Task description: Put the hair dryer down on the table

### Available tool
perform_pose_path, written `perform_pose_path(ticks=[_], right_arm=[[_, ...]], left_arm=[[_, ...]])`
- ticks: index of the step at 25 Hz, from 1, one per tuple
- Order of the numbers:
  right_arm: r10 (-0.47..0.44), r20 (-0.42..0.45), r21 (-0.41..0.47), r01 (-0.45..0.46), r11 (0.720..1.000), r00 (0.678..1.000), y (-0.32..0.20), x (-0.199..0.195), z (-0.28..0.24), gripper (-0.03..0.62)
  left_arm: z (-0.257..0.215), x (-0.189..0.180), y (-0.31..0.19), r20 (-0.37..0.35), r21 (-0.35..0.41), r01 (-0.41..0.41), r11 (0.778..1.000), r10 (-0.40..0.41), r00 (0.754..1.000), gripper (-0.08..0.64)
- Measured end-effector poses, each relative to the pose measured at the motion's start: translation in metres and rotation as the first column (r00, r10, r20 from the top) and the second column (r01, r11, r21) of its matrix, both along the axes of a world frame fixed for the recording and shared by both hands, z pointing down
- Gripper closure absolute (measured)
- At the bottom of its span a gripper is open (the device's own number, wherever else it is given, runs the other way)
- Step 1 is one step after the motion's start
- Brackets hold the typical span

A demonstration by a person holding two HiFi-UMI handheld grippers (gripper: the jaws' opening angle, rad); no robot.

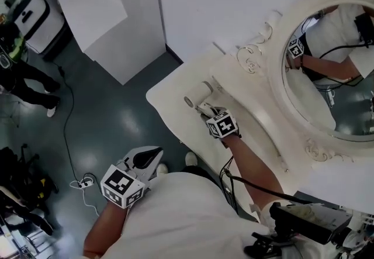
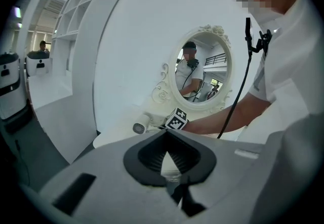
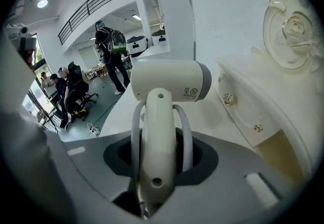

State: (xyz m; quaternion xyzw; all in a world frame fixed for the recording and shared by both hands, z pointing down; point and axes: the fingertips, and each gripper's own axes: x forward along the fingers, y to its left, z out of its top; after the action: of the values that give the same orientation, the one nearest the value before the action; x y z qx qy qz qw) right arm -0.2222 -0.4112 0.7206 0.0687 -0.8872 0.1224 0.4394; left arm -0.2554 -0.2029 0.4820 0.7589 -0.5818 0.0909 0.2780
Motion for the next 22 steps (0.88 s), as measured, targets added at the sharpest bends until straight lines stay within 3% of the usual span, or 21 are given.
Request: perform_pose_path(ticks=[8,22], right_arm=[[0.005,-0.038,0.003,-0.005,1.000,0.999,-0.013,-0.016,0.020,0.437],[-0.034,-0.096,0.066,0.040,0.997,0.995,-0.016,-0.022,0.027,0.426]], left_arm=[[0.003,-0.017,-0.010,0.009,-0.024,0.065,0.998,-0.065,0.998,0.558],[0.004,-0.027,-0.016,0.013,-0.027,0.072,0.997,-0.072,0.997,0.558]])
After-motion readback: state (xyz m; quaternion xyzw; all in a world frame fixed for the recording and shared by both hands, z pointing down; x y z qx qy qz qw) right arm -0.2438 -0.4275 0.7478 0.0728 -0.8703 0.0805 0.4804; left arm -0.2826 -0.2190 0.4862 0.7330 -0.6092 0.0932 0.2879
